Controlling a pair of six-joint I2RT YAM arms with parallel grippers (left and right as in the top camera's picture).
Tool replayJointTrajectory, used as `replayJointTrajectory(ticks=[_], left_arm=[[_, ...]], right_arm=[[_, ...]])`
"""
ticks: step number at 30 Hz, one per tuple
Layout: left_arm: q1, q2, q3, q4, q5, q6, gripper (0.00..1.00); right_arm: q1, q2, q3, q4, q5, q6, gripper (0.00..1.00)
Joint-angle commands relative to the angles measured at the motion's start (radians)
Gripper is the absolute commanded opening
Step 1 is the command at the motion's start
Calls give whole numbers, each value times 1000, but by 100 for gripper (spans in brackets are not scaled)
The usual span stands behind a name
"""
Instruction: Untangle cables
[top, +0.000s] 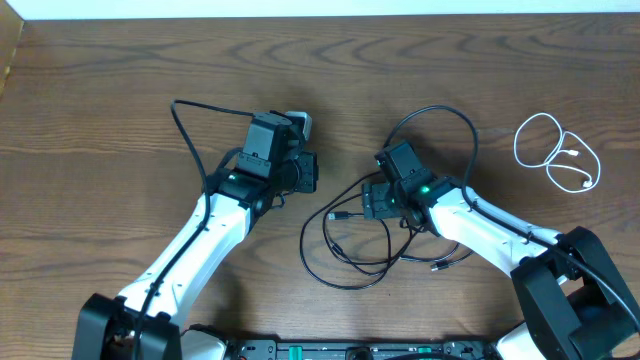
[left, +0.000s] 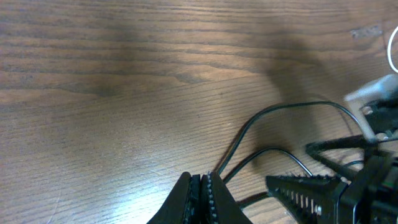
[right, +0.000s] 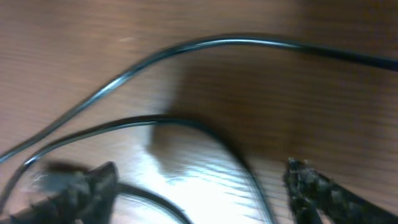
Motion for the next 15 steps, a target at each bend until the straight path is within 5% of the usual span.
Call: replayJointTrajectory(ticks=[1, 3, 9, 15], left_arm=[[4, 45, 5, 5, -18, 29, 8], [4, 69, 3, 6, -18, 38, 8], [4, 97, 4, 31, -17, 37, 9], [4, 97, 4, 35, -17, 37, 11]], right_arm=[[-4, -6, 0, -5, 176, 50, 92], [-4, -6, 0, 10, 192, 50, 99], [-17, -18, 3, 47, 185, 45, 99], [-89, -77, 3, -24, 201, 46, 75]])
